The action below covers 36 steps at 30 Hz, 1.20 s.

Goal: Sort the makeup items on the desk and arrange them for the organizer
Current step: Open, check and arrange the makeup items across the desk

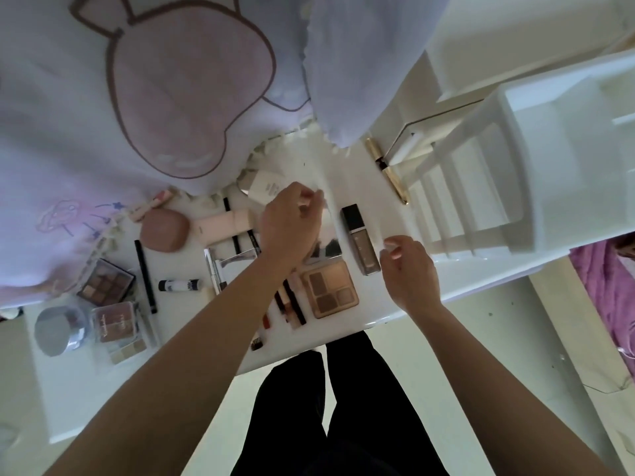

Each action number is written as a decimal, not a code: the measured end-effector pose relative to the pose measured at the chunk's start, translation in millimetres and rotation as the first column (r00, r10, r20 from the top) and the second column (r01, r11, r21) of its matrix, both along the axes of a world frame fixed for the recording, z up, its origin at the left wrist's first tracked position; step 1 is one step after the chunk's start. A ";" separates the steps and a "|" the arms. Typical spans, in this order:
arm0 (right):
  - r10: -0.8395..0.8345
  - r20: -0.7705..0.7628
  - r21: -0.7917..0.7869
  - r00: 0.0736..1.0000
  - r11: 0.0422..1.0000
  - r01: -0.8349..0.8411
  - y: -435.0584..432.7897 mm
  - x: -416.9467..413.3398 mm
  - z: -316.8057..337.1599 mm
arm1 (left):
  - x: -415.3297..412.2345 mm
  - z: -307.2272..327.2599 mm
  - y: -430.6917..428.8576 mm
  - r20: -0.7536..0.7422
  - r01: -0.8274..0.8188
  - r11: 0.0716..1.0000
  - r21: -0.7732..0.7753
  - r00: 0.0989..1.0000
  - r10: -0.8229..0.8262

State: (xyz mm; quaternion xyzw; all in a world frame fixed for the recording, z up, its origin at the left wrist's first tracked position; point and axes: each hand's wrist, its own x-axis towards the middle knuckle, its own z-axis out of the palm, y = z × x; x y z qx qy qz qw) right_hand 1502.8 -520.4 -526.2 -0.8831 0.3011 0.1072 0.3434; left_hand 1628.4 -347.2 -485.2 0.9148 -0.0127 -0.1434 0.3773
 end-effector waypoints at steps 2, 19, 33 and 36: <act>-0.035 0.032 0.000 0.999 0.999 0.035 8.0 5.5 4.5 | -23.6 -6.3 43.3 0.216 0.012 0.997 0.079 0.976 -0.029; 0.436 0.321 -0.341 0.841 0.881 -0.327 139.5 47.4 15.3 | -135.0 -71.8 217.6 0.145 0.160 0.822 0.546 0.949 -0.281; 0.766 0.174 -0.315 0.619 0.639 -0.702 197.6 83.5 -7.2 | -131.9 -69.6 220.2 0.303 -0.024 0.887 0.461 0.944 -0.132; 0.734 0.227 -0.324 0.640 0.677 -0.661 190.8 77.9 -5.3 | -122.7 -62.7 216.2 0.347 -0.111 0.872 0.477 0.935 -0.071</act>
